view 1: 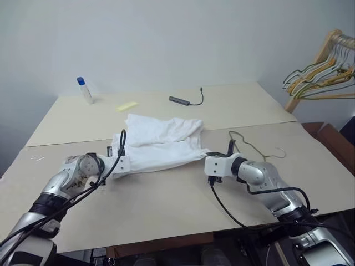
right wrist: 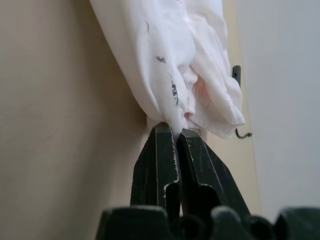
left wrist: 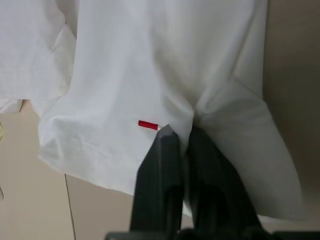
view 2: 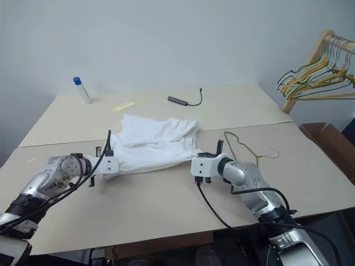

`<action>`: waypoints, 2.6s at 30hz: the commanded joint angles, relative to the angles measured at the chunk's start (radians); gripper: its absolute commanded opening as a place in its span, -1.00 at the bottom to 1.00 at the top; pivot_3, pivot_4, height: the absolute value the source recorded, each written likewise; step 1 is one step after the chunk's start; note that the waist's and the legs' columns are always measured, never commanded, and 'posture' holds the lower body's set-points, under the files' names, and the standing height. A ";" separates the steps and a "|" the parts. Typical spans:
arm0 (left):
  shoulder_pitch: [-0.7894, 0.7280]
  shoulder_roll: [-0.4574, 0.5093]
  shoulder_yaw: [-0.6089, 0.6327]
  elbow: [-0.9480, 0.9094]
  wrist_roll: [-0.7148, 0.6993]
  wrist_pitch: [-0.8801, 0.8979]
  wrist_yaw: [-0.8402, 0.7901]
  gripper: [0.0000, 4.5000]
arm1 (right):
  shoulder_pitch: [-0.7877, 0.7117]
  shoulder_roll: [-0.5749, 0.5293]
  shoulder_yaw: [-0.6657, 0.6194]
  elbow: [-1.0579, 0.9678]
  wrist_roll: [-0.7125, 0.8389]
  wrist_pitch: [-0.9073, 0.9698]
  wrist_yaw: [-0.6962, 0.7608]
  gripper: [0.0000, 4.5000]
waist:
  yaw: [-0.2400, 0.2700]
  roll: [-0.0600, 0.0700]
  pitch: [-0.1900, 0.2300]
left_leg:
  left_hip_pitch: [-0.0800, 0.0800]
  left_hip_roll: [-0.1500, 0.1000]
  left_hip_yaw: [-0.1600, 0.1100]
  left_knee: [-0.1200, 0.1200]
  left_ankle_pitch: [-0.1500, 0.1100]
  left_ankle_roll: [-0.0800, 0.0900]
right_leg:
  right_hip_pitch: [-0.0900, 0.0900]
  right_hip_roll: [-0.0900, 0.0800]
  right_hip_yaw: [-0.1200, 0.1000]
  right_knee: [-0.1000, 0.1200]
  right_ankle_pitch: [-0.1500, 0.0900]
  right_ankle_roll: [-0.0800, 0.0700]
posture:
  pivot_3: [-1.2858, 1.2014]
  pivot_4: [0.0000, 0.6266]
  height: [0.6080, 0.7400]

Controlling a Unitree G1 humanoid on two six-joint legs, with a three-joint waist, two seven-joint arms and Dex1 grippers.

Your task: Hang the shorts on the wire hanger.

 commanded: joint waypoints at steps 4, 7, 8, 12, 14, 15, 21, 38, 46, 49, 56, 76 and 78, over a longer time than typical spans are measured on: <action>0.017 0.160 0.027 -0.029 -0.158 -0.188 -0.286 -0.99 | -0.010 -0.105 -0.067 -0.071 0.142 -0.132 0.119 -1.00 | -0.008 0.000 0.000 | -0.004 0.000 0.000 0.000 0.000 0.000 | -0.004 0.000 0.000 0.000 0.000 0.000 | -0.07 -1.00 1.00; 0.040 0.249 0.047 -0.054 -0.245 -0.248 -0.410 -0.99 | -0.007 -0.193 -0.078 -0.095 0.296 -0.245 0.256 -1.00 | -0.011 0.000 0.000 | -0.004 0.001 0.000 0.000 0.000 0.000 | -0.004 0.000 0.000 0.000 0.000 0.000 | -0.06 -1.00 1.00; 0.041 0.269 0.057 -0.058 -0.268 -0.258 -0.429 -0.99 | -0.010 -0.221 -0.083 -0.101 0.356 -0.267 0.308 -1.00 | -0.010 0.000 0.000 | -0.004 0.001 0.000 0.000 0.000 0.000 | -0.004 0.000 0.000 -0.001 0.000 0.000 | -0.06 -1.00 1.00; 0.061 0.322 0.094 -0.095 -0.364 -0.262 -0.519 -0.99 | -0.024 -0.302 -0.103 -0.119 0.550 -0.274 0.485 -1.00 | 0.001 -0.001 0.001 | -0.003 0.001 0.001 0.001 0.000 0.000 | -0.002 0.000 -0.001 0.000 0.000 0.000 | -0.04 -1.00 1.00; 0.068 0.326 0.116 -0.114 -0.418 -0.247 -0.549 -0.99 | -0.062 -0.306 -0.108 -0.090 0.596 -0.276 0.535 -1.00 | 0.001 -0.001 0.001 | -0.003 0.001 0.001 0.001 0.000 0.000 | -0.002 0.000 -0.001 0.000 0.000 0.000 | -0.04 -1.00 1.00; 0.065 0.318 0.124 -0.119 -0.433 -0.237 -0.550 -0.99 | -0.085 -0.297 -0.109 -0.067 0.608 -0.275 0.546 -1.00 | 0.002 -0.001 0.001 | -0.003 0.001 0.001 0.001 0.000 0.000 | -0.002 0.000 -0.001 0.000 0.000 0.000 | -0.03 -1.00 1.00; -0.217 0.117 0.126 0.075 -0.420 -0.181 -0.459 -0.99 | -0.400 -0.147 -0.080 0.295 0.610 -0.221 0.620 -1.00 | 0.005 -0.002 0.001 | -0.001 0.001 0.001 0.002 0.000 0.001 | -0.001 0.001 -0.001 0.001 0.000 -0.001 | -0.03 -1.00 1.00; -1.269 -0.306 0.114 0.992 -0.034 -0.166 1.150 -0.99 | -1.315 0.173 -0.104 1.381 0.161 -0.263 -1.036 -1.00 | -0.003 -0.006 0.002 | -0.052 -0.016 -0.005 -0.001 0.008 -0.017 | -0.068 -0.012 0.012 0.021 0.003 0.001 | -0.01 -1.00 1.00; -1.084 -0.315 0.052 0.985 0.056 -0.398 1.107 -0.99 | -1.114 0.164 -0.009 1.388 0.023 -0.406 -0.986 -1.00 | -0.003 -0.006 0.002 | -0.035 -0.019 -0.005 -0.001 0.004 -0.007 | -0.045 -0.012 0.009 0.014 0.003 0.005 | -0.02 -1.00 1.00; -0.942 -0.308 0.039 0.966 0.054 -0.486 1.013 -0.99 | -1.004 0.157 0.029 1.382 -0.017 -0.458 -0.909 -1.00 | -0.009 -0.006 0.002 | -0.026 -0.020 -0.006 0.000 0.002 -0.001 | -0.032 -0.012 0.009 0.010 0.003 0.007 | -0.02 -1.00 1.00; -0.624 -0.244 0.079 0.852 -0.045 -0.656 0.689 -0.99 | -0.814 0.105 0.110 1.347 -0.097 -0.654 -0.783 -1.00 | -0.059 -0.006 0.002 | -0.027 -0.020 -0.009 0.000 0.011 -0.005 | -0.035 -0.012 0.009 0.016 0.007 0.006 | -0.02 -1.00 1.00; 0.107 0.321 0.129 -0.245 -0.487 -0.259 -0.479 -0.99 | -0.484 -0.152 0.244 1.046 -0.228 -1.117 -0.544 -1.00 | -0.094 -0.006 0.002 | 0.009 -0.014 -0.011 -0.002 0.002 0.007 | 0.007 -0.006 0.009 -0.004 0.005 0.006 | -0.02 -1.00 1.00; 0.134 0.339 0.144 -0.290 -0.498 -0.246 -0.492 -0.99 | -0.439 -0.177 0.229 0.985 -0.197 -1.134 -0.503 -1.00 | -0.087 -0.006 0.002 | 0.008 -0.014 -0.011 -0.002 0.002 0.007 | 0.006 -0.006 0.010 -0.004 0.005 0.006 | -0.02 -1.00 1.00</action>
